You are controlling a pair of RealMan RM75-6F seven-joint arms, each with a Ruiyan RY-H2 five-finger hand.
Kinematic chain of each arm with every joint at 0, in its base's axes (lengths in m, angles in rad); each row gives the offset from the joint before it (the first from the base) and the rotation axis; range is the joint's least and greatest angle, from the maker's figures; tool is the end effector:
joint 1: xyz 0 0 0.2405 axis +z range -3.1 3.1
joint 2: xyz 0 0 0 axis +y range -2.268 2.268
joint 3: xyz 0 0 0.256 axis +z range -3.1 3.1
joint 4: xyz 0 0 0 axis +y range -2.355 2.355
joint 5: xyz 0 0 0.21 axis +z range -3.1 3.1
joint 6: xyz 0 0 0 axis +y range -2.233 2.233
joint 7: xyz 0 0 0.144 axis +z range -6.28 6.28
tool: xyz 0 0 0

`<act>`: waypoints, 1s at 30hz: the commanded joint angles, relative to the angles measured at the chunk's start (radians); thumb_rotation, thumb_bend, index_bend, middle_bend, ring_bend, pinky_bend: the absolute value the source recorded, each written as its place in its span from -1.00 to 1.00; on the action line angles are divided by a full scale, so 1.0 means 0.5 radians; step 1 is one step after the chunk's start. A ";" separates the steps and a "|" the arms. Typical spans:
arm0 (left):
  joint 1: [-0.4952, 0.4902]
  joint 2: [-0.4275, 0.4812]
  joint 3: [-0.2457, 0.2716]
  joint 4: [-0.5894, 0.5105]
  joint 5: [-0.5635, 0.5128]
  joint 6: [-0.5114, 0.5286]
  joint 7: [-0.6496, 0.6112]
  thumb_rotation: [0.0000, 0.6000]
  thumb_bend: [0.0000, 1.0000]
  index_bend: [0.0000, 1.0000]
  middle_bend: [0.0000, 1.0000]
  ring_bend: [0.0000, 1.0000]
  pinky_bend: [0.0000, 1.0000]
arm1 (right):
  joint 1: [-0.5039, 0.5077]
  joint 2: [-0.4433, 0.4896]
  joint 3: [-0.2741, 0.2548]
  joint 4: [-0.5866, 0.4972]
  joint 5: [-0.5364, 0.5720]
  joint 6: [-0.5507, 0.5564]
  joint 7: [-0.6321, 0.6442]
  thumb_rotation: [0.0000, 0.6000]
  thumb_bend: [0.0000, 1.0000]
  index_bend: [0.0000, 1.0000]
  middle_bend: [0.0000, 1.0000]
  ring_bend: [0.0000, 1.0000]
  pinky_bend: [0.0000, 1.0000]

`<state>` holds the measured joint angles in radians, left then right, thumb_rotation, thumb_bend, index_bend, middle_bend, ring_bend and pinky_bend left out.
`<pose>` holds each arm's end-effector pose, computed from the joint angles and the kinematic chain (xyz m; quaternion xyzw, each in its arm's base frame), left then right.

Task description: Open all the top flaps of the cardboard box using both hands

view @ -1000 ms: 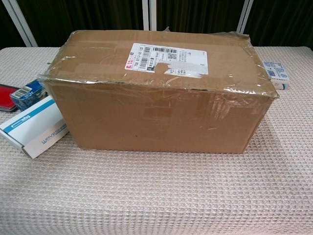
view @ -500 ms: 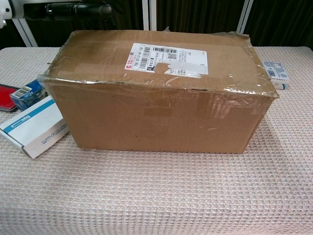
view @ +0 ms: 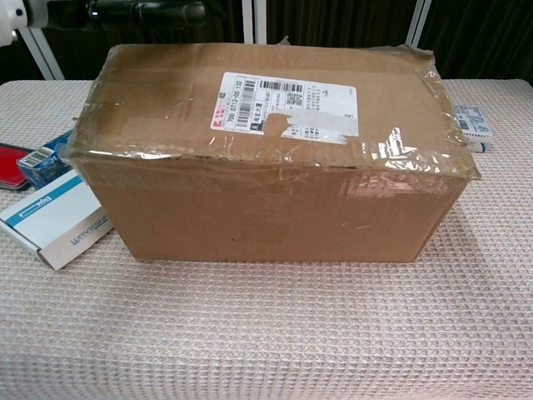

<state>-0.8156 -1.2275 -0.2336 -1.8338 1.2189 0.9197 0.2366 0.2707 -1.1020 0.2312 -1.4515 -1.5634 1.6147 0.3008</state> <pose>-0.0747 0.3323 0.0646 -0.7718 -0.3249 -0.4377 0.3273 -0.2633 -0.2664 0.2215 0.5574 -0.2597 0.5830 0.5311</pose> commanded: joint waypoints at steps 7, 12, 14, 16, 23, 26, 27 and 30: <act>0.049 0.283 -0.103 -0.363 0.022 0.031 -0.274 -1.00 -0.83 -0.78 -0.09 -0.72 -0.48 | 0.017 -0.039 -0.004 0.050 0.019 -0.031 0.010 1.00 -0.40 -1.00 -1.00 -1.00 -1.00; 0.083 0.503 -0.136 -0.597 0.040 -0.016 -0.426 -1.00 -0.83 -0.80 -0.04 -0.71 -0.48 | 0.033 -0.073 -0.005 0.085 0.004 -0.027 0.025 1.00 -0.41 -1.00 -1.00 -1.00 -1.00; 0.102 0.588 -0.128 -0.690 0.059 -0.041 -0.474 -1.00 -0.83 -0.80 -0.03 -0.71 -0.48 | 0.039 -0.096 -0.001 0.122 -0.030 0.015 0.023 1.00 -0.42 -1.00 -1.00 -1.00 -1.00; 0.123 0.663 -0.109 -0.770 0.083 -0.073 -0.513 -1.00 -0.83 -0.81 -0.04 -0.71 -0.47 | 0.042 -0.113 -0.001 0.152 -0.064 0.056 0.016 1.00 -0.43 -1.00 -1.00 -1.00 -1.00; 0.234 0.964 -0.040 -1.010 0.257 -0.171 -0.783 -1.00 -0.83 -0.84 0.03 -0.65 -0.44 | 0.029 -0.117 -0.004 0.169 -0.112 0.140 -0.002 1.00 -0.45 -1.00 -1.00 -1.00 -1.00; 0.278 1.077 -0.017 -1.044 0.392 -0.207 -0.946 -1.00 -0.83 -0.84 0.19 -0.57 -0.43 | 0.022 -0.113 -0.007 0.165 -0.109 0.150 -0.002 1.00 -0.45 -1.00 -1.00 -1.00 -1.00; 0.289 1.116 -0.012 -1.044 0.452 -0.219 -1.019 -1.00 -0.83 -0.84 0.26 -0.53 -0.43 | 0.021 -0.113 -0.009 0.163 -0.108 0.149 -0.001 1.00 -0.46 -1.00 -1.00 -1.00 -1.00; 0.318 1.192 -0.007 -1.041 0.559 -0.197 -1.141 -1.00 -0.83 -0.84 0.37 -0.47 -0.43 | 0.020 -0.117 -0.013 0.157 -0.112 0.153 -0.006 1.00 -0.45 -1.00 -1.00 -1.00 -1.00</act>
<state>-0.6761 -0.6682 -0.2452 -2.3462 1.4551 0.8234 -0.2892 0.2807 -1.1601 0.2249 -1.3724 -1.6190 1.6910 0.2984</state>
